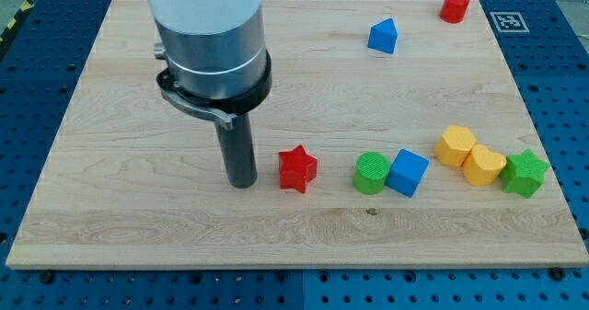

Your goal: Slide the red star into the red circle

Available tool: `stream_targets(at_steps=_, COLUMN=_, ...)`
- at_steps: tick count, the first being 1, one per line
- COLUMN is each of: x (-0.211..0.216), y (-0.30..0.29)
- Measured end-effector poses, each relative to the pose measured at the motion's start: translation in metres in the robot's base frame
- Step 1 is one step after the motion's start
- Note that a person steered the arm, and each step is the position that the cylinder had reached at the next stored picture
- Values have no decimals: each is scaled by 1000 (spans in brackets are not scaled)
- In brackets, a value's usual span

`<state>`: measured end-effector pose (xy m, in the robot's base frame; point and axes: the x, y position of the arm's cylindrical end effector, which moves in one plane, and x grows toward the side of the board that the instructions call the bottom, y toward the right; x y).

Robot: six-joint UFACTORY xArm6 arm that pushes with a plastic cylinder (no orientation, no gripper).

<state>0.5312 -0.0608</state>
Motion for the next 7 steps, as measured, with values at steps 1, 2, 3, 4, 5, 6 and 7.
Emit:
stream_targets(at_steps=1, x=9, y=8)
stream_targets(at_steps=2, x=29, y=16)
stream_targets(at_steps=3, x=28, y=44)
stream_targets(at_steps=4, x=16, y=56)
stream_targets(at_steps=5, x=1, y=56)
stream_targets(at_steps=6, x=-21, y=56)
stream_targets(at_steps=7, x=-47, y=58)
